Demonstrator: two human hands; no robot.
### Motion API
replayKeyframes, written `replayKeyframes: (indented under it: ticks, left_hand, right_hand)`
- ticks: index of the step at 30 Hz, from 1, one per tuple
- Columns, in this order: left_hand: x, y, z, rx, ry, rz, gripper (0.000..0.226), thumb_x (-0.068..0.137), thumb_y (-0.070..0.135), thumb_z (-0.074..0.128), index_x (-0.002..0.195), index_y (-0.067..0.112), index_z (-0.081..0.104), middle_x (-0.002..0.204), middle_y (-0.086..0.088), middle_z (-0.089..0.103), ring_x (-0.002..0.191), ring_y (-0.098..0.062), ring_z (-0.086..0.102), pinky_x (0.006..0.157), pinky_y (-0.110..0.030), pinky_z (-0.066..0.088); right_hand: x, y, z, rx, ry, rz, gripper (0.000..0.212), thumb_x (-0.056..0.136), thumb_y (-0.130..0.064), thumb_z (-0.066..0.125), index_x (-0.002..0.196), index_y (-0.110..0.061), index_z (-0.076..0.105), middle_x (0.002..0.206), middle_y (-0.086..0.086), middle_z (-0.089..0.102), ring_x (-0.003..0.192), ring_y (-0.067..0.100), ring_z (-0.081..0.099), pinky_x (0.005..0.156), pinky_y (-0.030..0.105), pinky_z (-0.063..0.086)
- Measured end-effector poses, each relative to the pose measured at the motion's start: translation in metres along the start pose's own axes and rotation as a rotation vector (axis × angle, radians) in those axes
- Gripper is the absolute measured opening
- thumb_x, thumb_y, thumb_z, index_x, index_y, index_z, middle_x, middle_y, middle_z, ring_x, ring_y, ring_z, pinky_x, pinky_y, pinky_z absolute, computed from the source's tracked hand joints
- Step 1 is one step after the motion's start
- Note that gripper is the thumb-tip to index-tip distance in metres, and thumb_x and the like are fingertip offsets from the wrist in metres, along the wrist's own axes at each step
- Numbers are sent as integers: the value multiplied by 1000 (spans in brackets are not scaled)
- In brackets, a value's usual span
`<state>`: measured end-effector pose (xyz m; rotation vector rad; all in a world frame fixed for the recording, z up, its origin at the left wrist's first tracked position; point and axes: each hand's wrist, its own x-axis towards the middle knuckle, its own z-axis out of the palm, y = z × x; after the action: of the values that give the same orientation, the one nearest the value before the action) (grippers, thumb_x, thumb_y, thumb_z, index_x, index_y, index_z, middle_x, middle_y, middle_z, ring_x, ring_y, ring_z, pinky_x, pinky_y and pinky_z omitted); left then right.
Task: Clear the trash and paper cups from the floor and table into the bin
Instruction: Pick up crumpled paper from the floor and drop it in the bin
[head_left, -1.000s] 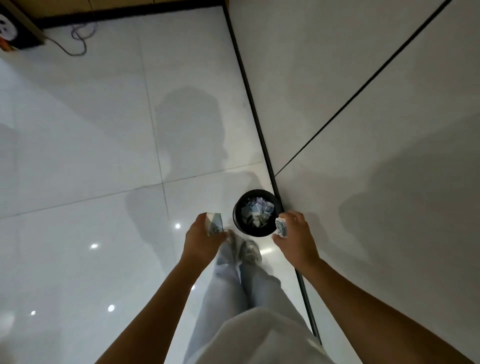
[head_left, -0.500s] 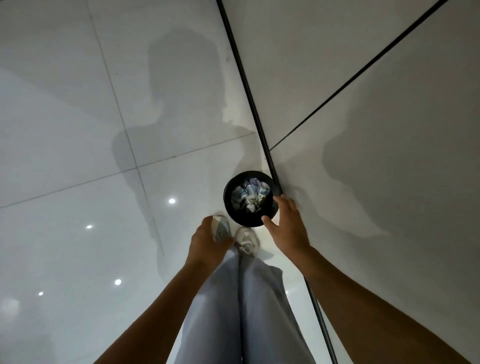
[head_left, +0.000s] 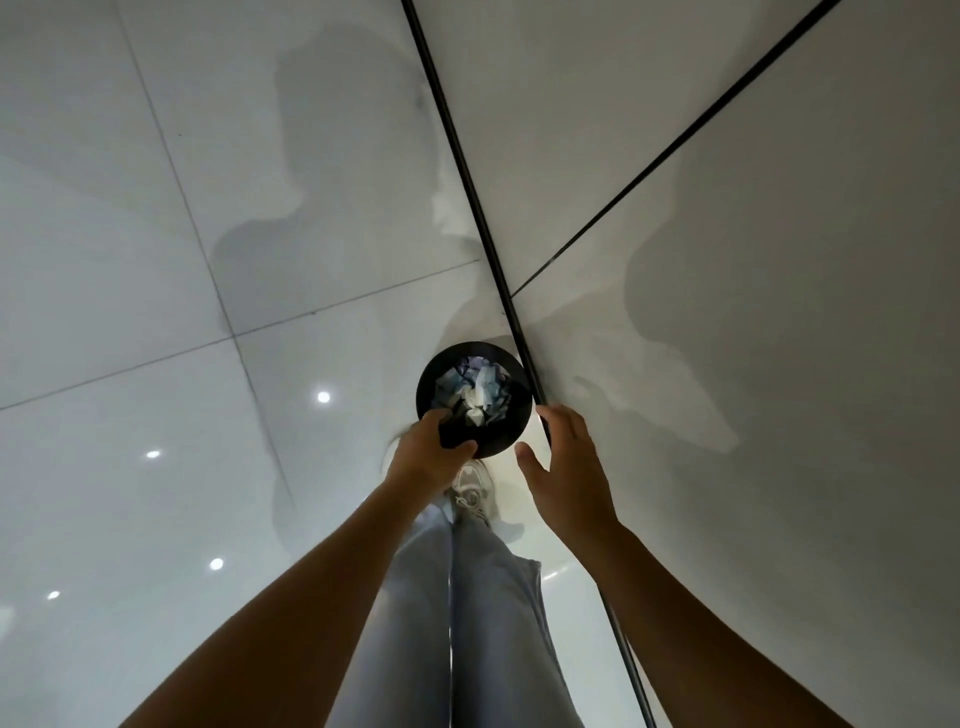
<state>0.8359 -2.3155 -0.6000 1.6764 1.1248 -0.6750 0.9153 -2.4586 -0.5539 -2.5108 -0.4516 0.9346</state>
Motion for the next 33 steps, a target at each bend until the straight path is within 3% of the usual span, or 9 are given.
replayKeyframes:
  ticks: [5, 9, 12, 19, 22, 33]
  left_hand:
    - [-58, -14, -45, 68, 81, 139, 55, 89, 31, 62, 139, 20, 42, 135, -4, 52, 118, -18, 52, 90, -22, 40]
    - [-117, -26, -88, 287, 154, 278, 53, 93, 33, 53, 142, 20, 38, 144, -1, 43, 127, -18, 45, 101, -25, 38]
    - [-164, -42, -112, 384, 264, 280, 52, 95, 33, 49, 143, 19, 35, 145, -1, 41, 128, -18, 44, 103, -27, 37]
    - [-287, -101, -112, 271, 577, -16, 47, 96, 32, 47, 139, 15, 40, 139, -5, 47, 125, -22, 46, 106, -30, 34]
    - [-341, -134, -90, 156, 640, -158, 48, 96, 32, 45, 140, 15, 39, 139, -5, 47, 124, -24, 46, 105, -30, 33]
    - [-535, -266, 68, -374, 923, -606, 48, 97, 37, 43, 141, 17, 40, 138, -2, 49, 121, -21, 49, 103, -29, 38]
  right_hand:
    - [-11, -44, -14, -74, -99, -88, 53, 94, -29, 55, 142, -17, 37, 152, 5, 30, 137, 23, 32, 107, 34, 37]
    - [-29, -102, -22, -243, -192, -241, 57, 95, -29, 54, 147, -19, 31, 155, 3, 23, 142, 23, 23, 112, 37, 34]
    - [-48, -149, -25, -428, -275, -417, 58, 96, -31, 50, 148, -21, 27, 157, 2, 19, 142, 25, 22, 112, 37, 30]
    - [-130, -235, -7, -770, -459, -955, 56, 97, -35, 47, 147, -24, 25, 156, 2, 22, 137, 23, 28, 107, 35, 34]
    - [-179, -252, 8, -855, -537, -1137, 53, 96, -34, 46, 145, -23, 28, 154, 2, 25, 135, 25, 29, 106, 37, 32]
    - [-418, -224, 109, -1181, -772, -1717, 53, 96, -30, 47, 145, -20, 29, 151, 5, 29, 134, 30, 31, 109, 42, 28]
